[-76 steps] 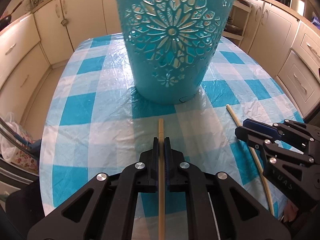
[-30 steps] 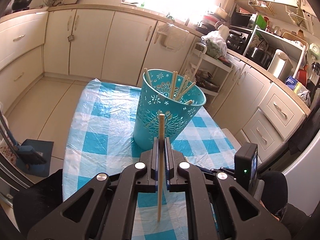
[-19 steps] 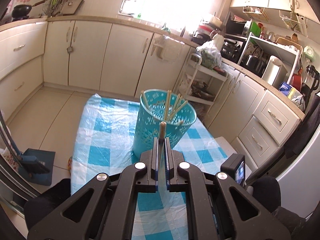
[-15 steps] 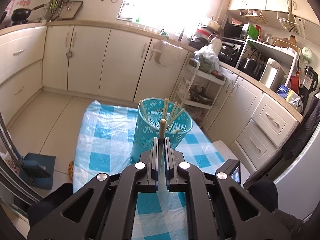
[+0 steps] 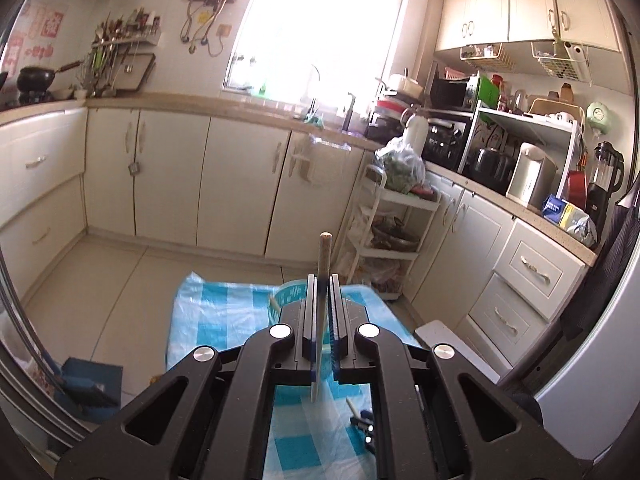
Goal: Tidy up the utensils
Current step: 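Lift the chopstick with the left tool over the basket and release it while the right tool holds its chopstick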
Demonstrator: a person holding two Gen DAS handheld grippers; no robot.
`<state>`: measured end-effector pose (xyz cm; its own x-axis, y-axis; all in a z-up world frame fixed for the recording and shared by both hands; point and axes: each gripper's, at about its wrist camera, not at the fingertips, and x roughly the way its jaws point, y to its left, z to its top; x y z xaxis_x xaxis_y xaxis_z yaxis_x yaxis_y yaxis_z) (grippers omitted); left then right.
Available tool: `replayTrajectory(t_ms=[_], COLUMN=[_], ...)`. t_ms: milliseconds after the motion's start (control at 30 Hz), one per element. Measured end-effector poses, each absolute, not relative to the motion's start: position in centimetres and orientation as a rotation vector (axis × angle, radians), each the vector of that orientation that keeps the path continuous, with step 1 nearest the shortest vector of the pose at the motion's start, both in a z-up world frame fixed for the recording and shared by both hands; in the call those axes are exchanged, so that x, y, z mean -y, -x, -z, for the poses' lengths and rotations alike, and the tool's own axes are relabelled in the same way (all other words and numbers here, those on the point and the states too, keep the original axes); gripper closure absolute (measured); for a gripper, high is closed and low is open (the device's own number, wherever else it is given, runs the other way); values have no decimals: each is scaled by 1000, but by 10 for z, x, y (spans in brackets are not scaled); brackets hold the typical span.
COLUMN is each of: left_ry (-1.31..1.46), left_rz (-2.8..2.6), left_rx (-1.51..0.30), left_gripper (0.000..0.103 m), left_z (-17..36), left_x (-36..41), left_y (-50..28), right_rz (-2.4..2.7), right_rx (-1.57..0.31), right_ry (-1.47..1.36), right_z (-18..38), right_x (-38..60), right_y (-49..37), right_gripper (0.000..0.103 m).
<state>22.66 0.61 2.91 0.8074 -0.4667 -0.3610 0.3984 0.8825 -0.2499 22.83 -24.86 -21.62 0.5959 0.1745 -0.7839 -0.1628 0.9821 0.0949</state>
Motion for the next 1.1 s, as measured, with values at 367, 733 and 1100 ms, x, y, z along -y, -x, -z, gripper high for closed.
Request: replayTrajectory(t_ms=[367,733,1100], left_ry=[129,52,7], left_rz=[427,401,372], left_rx=[-329,-425,-600], left_gripper=[98,98,98], left_z=[-78,-22,52], left_x=[20,67,77], left_y=[-268,-336,-369], right_rz=[-201,-213,-225], right_rx=[-912,-912,-913], right_ry=[-28,-61,-71], right_z=[217,217,216], right_x=[251,256,257], right_y=[-228,-229,-229], right_gripper=[85,85,83])
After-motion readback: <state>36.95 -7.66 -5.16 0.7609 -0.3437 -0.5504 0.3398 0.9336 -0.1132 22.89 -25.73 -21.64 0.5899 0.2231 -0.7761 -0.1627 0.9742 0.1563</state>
